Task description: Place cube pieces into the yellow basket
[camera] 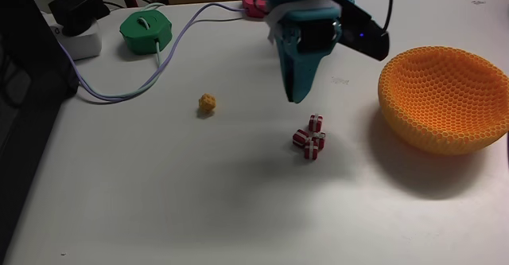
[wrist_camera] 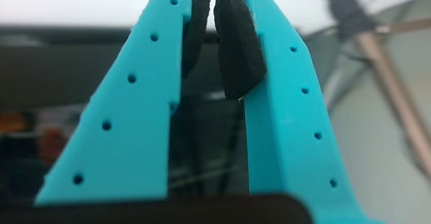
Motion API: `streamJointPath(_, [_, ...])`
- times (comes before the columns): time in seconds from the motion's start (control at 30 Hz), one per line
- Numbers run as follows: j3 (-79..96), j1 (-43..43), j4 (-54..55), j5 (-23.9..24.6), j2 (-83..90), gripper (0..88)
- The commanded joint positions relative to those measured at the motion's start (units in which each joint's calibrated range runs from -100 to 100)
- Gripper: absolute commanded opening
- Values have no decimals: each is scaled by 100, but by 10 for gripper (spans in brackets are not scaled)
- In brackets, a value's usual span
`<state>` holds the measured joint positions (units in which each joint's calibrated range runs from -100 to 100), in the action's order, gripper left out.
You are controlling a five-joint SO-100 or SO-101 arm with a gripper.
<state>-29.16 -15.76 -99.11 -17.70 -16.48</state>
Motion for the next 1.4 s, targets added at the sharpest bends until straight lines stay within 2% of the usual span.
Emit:
streamJointPath(0.0, [52,57,85,68,625,24])
streamJointPath(0.17, [-468,-660,7,347,-284,152])
streamJointPath(0.2, [-353,-754,7,303,-398,164])
streamJointPath(0.27, [138,-763,-2,-78,-454,177])
streamJointPath(0.37, [754,-539,33,-552,-464,180])
streamJointPath(0.53, [957,-185,33,-972,-492,192])
streamJointPath(0.8, [957,29,137,-1021,-1051,187])
streamJointPath(1.37, [-16,-278,302,-1001,-1979,184])
